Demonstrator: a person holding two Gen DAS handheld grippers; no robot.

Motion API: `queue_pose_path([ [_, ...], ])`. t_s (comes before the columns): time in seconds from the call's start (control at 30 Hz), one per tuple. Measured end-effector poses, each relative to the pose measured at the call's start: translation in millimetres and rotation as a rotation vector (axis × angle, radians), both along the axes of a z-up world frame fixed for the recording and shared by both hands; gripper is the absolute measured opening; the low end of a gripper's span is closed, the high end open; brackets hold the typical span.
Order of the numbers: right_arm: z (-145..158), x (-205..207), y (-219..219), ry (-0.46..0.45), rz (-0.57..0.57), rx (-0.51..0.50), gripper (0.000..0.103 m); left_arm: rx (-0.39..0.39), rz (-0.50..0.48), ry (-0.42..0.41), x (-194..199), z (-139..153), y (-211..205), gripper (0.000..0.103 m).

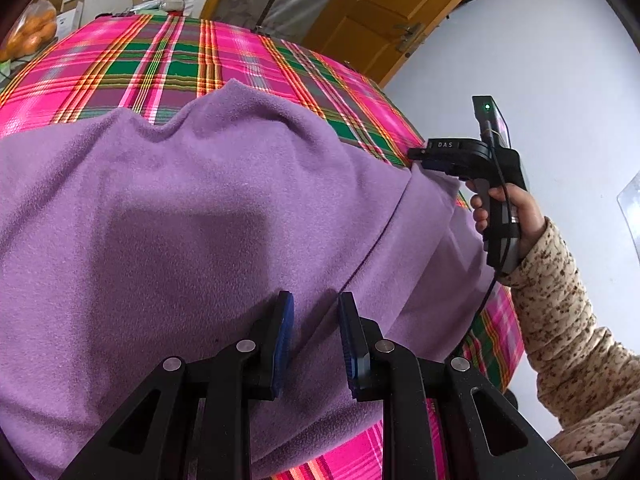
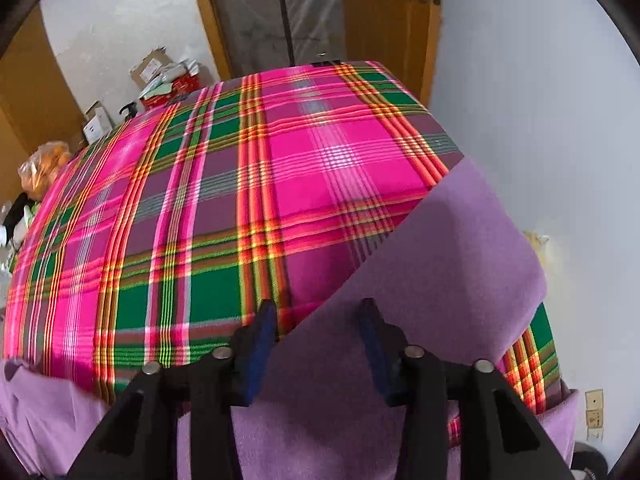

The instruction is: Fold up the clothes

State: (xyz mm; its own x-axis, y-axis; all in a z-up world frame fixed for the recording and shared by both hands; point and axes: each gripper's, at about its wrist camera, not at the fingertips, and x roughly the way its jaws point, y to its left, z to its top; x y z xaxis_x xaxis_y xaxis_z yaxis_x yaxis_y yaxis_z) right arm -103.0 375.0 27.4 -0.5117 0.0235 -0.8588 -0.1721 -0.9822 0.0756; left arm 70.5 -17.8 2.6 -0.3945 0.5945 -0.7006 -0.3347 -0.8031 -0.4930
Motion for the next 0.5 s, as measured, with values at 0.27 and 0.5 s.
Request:
queue_pose_path([
  [0.27, 3, 13, 22, 0.023, -0.028, -0.053, 0.003, -0.055, -0.03, 0.036, 11, 8, 9, 0.031],
  [0.5, 17, 38, 36, 0.087, -0.058, -0.082, 0.003, -0.141, -0.036, 0.078, 17, 12, 22, 0.031],
])
